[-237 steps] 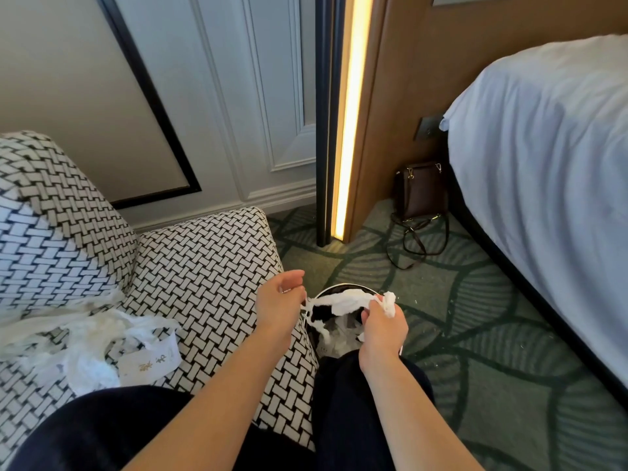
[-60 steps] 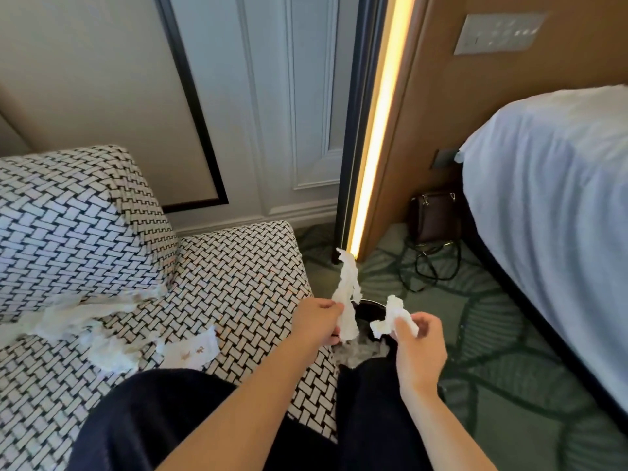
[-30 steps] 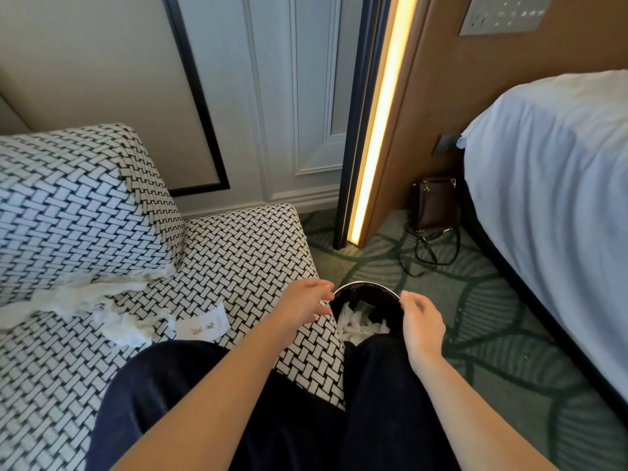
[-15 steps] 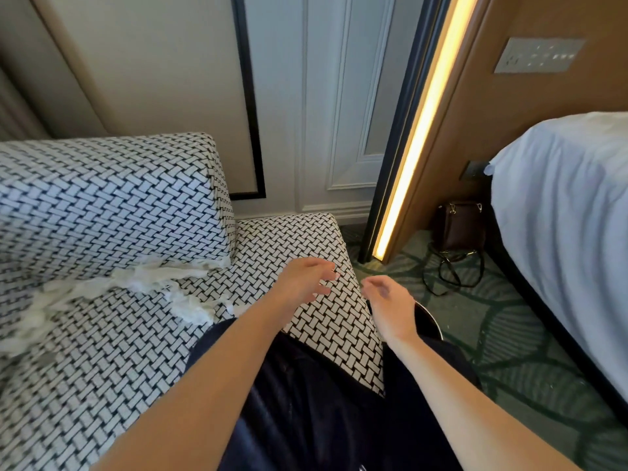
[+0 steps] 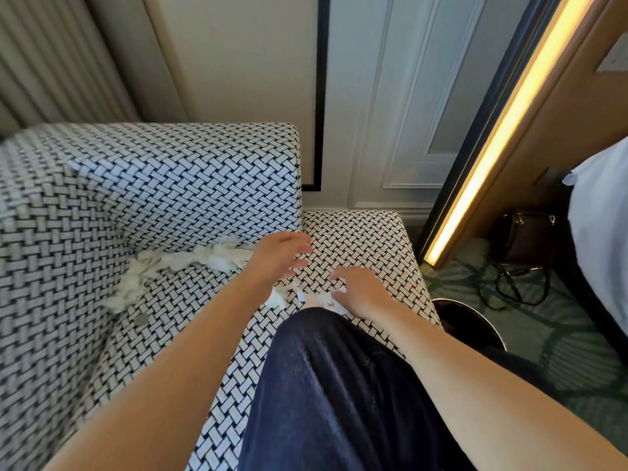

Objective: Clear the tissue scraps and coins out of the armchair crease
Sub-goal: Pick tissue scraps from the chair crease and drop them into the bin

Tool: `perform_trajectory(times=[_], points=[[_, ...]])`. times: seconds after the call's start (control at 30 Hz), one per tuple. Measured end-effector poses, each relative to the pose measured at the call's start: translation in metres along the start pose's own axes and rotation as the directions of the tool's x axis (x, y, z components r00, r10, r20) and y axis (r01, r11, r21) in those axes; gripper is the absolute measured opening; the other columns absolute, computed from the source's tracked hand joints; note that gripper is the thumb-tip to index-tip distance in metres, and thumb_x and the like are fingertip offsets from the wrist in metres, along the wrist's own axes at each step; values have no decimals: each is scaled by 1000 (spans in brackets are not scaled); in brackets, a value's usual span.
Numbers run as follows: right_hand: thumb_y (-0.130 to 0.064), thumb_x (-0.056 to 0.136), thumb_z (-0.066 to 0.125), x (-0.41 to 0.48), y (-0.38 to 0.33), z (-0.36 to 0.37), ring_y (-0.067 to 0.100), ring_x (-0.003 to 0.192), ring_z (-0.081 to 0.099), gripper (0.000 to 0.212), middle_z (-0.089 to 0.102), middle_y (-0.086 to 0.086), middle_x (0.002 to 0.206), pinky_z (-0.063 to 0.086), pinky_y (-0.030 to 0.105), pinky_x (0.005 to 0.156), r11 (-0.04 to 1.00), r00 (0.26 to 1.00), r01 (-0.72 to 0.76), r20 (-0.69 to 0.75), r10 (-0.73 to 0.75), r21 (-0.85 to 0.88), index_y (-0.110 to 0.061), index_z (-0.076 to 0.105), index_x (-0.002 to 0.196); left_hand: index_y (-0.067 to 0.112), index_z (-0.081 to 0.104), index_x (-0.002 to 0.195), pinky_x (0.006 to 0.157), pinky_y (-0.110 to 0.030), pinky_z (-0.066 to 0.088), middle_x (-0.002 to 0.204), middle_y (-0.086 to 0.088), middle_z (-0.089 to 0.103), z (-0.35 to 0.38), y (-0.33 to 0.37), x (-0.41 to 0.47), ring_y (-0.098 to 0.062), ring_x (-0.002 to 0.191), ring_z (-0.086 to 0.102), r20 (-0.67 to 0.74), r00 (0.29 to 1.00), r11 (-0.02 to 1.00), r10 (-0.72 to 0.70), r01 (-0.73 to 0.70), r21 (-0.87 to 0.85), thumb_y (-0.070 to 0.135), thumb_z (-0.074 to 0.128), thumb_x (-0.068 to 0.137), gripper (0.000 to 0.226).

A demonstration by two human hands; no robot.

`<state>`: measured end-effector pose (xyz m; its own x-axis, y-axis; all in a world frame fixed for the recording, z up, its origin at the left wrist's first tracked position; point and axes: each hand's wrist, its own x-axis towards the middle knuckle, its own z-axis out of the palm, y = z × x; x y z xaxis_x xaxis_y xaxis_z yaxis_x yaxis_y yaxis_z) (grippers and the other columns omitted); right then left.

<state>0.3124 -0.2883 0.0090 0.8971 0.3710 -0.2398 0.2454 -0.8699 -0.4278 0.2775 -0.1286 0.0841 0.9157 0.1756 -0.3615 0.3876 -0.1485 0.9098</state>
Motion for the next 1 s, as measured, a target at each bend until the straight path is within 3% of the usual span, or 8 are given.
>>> perform_trajectory(times=[0.07, 0.13, 0.27, 0.4, 0.6, 0.77, 0.9, 1.0], points=[[-25, 94, 55, 7, -1, 11, 32, 143, 18, 57, 23, 7, 156, 23, 51, 114, 981, 993, 3, 114, 19, -192, -32, 31, 145, 21, 64, 108, 90, -35, 49, 104, 3, 69, -12, -8, 1, -18, 95, 65, -9, 1000, 1000, -17, 17, -2, 28, 54, 95, 18], [-36, 93, 56, 12, 1, 20, 35, 146, -2, 71, 2, 7, 160, 11, 57, 114, 960, 980, 28, 197, 29, -279, -39, 14, 149, 22, 63, 108, 93, -37, 49, 105, 4, 69, -23, -17, 2, -18, 94, 65, -24, 999, 999, -35, 35, -3, 27, 53, 95, 17], [-53, 85, 59, 20, 3, 29, 33, 144, -18, 92, -16, 0, 158, -2, 57, 114, 943, 947, 109, 321, -3, -314, -36, -5, 150, 18, 62, 114, 89, -35, 49, 104, 4, 68, -39, -34, 4, -19, 97, 65, -57, 995, 997, -80, 79, -13, 28, 54, 95, 23], [-51, 91, 52, 24, 4, 34, 27, 147, -5, 82, -4, -4, 160, 0, 53, 116, 928, 941, 155, 338, -34, -339, -29, 1, 152, 19, 63, 112, 83, -32, 47, 103, 3, 68, -45, -47, 4, -18, 97, 64, -74, 990, 993, -120, 118, -30, 26, 53, 95, 21], [-28, 93, 56, 23, 7, 37, 27, 135, 28, 57, 27, -2, 152, 29, 47, 110, 908, 963, 195, 247, -106, -372, -33, 32, 144, 19, 64, 110, 93, -37, 46, 104, 2, 69, -46, -64, 6, -20, 98, 65, -74, 980, 981, -184, 178, -80, 26, 55, 94, 20], [-22, 90, 60, 22, 8, 39, 24, 116, 43, 39, 47, 4, 127, 41, 38, 98, 947, 978, 140, 189, -88, -288, -28, 46, 126, 19, 66, 105, 88, -35, 48, 103, 1, 69, -49, -74, 4, -21, 94, 65, -91, 975, 976, -203, 194, -101, 27, 55, 94, 17], [-13, 87, 60, 15, 7, 35, 19, 88, 50, 31, 49, -4, 88, 45, 31, 77, 978, 985, 95, 158, -66, -184, -24, 43, 110, 22, 65, 102, 88, -35, 48, 104, 1, 69, -52, -82, -1, -19, 91, 65, -95, 972, 973, -215, 204, -110, 25, 54, 95, 14], [-17, 90, 51, 7, 1, 28, 17, 80, 55, 17, 57, -2, 86, 47, 30, 73, 980, 980, 112, 184, -80, -165, -21, 47, 106, 20, 64, 103, 83, -33, 48, 104, 0, 68, -53, -88, -3, -18, 89, 64, -93, 969, 970, -229, 219, -105, 25, 53, 95, 15]])
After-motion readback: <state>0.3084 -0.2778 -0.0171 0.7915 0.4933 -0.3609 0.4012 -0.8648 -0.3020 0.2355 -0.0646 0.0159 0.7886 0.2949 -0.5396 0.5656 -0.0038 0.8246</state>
